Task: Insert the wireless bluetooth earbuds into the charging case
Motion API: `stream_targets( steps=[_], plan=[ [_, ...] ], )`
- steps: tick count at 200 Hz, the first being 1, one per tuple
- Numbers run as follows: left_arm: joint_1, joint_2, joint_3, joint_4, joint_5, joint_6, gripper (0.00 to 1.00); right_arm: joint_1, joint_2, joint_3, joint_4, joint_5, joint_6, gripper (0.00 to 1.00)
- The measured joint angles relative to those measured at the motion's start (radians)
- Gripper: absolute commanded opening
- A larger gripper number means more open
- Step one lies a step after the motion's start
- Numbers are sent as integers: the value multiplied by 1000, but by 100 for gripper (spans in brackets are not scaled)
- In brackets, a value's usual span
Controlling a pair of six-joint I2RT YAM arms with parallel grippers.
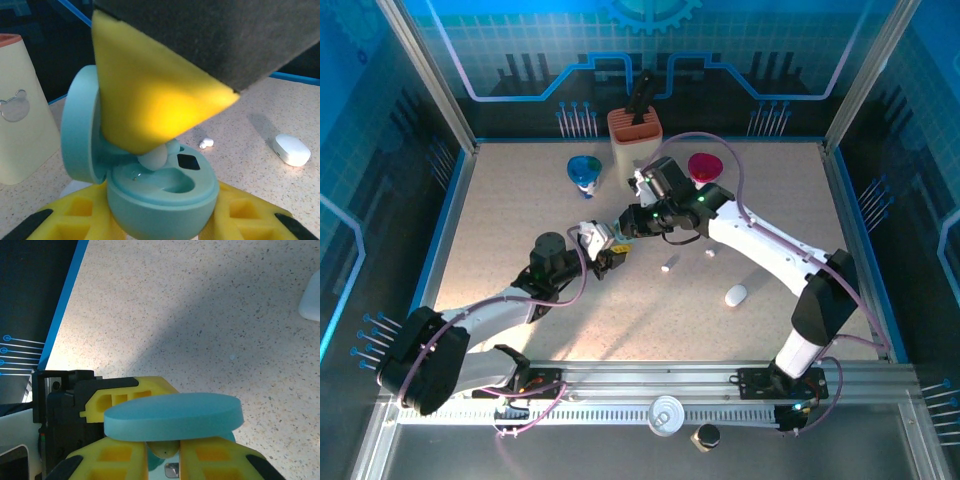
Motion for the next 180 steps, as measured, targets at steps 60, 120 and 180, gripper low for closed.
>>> stream_targets(
  steps=[60, 120, 180],
  plan=[
    [0, 6, 13, -8, -28, -23, 29, 8, 8, 2, 13, -19, 19, 18],
    [-1, 9, 18, -9, -60, -62, 30, 8, 9, 0, 22, -25, 48, 36],
    [-1, 9, 16, 13, -67, -80, 31, 6, -10, 0, 18, -7, 31, 46]
  ],
)
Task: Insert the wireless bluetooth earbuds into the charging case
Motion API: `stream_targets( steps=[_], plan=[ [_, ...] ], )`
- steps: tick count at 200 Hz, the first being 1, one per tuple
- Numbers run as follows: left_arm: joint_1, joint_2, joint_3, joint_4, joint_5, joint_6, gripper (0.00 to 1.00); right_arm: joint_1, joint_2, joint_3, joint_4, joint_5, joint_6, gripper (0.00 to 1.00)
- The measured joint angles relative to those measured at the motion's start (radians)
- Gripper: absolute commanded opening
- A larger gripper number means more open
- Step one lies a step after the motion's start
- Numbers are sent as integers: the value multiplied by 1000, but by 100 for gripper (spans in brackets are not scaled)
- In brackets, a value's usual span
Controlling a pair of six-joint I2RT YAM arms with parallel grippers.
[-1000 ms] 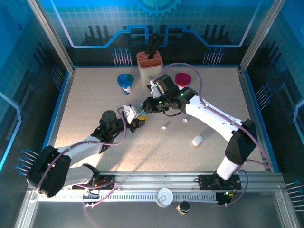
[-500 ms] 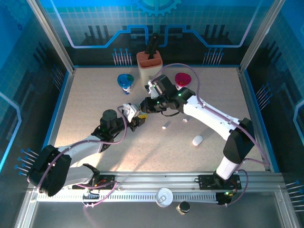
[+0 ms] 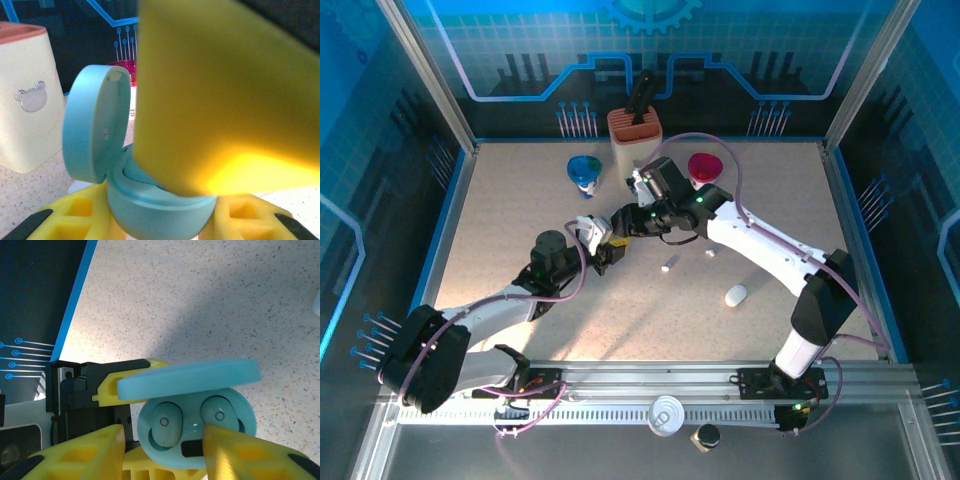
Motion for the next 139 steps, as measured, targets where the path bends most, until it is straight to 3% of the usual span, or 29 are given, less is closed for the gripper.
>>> stream_targets(
  steps=[66, 139],
  plan=[
    [0, 0, -26, 44, 47, 55, 31, -73, -136, -34, 8, 23, -24, 41],
    [0, -42, -26, -42, 133, 160, 31, -104, -11, 78, -85, 1, -89, 39]
  ],
)
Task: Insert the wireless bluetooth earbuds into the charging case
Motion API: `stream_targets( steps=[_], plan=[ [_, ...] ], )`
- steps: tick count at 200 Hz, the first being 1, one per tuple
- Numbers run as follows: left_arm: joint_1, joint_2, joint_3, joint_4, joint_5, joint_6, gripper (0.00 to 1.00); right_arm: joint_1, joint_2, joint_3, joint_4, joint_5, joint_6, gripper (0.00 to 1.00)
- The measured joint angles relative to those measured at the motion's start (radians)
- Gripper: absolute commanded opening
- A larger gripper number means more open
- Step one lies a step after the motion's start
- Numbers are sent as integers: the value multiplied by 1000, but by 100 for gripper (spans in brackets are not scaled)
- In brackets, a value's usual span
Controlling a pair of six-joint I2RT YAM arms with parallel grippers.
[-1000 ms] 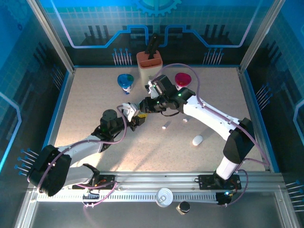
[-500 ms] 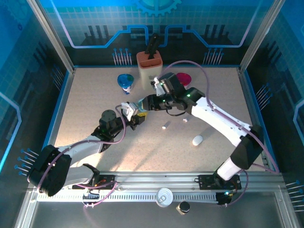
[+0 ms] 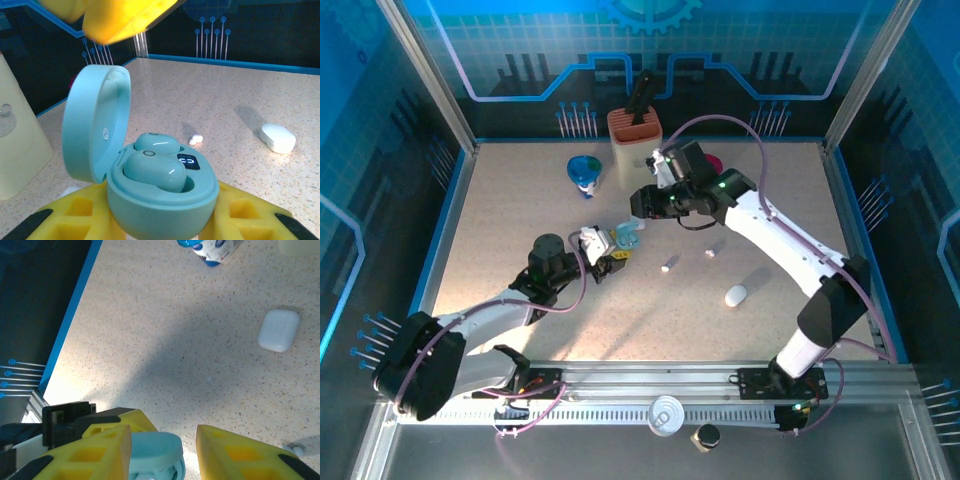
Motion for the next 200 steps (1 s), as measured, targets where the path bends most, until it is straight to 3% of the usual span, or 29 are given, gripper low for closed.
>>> stream_targets(
  steps=[84, 116, 164, 200],
  plan=[
    [0, 5, 0, 34, -15, -75, 31, 0, 43, 0, -104, -36, -84, 40],
    [0, 27, 0, 81, -21, -120, 31, -6, -14, -62, -93, -50, -55, 55],
    [-1, 53, 0, 183, -31, -202, 30, -77, -134, -240, 115, -223, 138, 73],
    [-1, 66, 0, 235, -35, -240, 30, -86, -153, -378, 340, -362, 323, 75]
  ],
)
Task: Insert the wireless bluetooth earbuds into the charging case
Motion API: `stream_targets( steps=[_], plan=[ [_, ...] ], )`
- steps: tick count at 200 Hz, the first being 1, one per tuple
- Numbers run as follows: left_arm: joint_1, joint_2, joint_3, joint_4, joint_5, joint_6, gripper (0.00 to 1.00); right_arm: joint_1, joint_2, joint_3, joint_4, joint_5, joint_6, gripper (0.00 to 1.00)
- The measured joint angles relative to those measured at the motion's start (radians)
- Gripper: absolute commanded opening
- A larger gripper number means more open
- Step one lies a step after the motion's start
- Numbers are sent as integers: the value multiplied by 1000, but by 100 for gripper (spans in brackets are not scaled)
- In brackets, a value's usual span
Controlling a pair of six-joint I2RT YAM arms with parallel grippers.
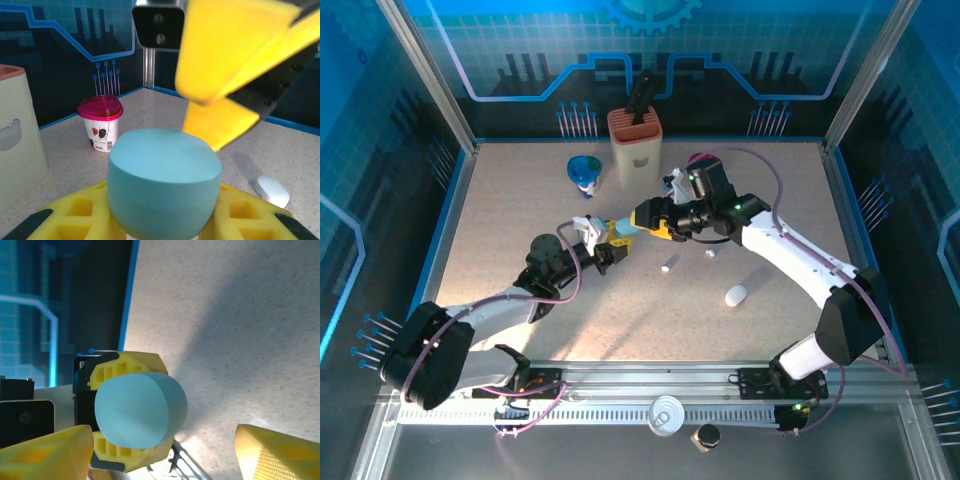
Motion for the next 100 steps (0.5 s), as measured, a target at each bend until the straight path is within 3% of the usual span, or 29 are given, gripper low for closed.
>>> stream_targets(
  steps=[38, 78, 100],
  plan=[
    [0, 11, 5, 25, 0, -25, 30, 0, 0, -100, 247, -78, 203, 68],
    [1, 11, 15, 62, -8, -29, 30, -4, 8, -124, 407, -108, 340, 53],
    [1, 11, 16, 76, -11, -35, 30, -5, 23, -145, 497, -123, 411, 53]
  ],
)
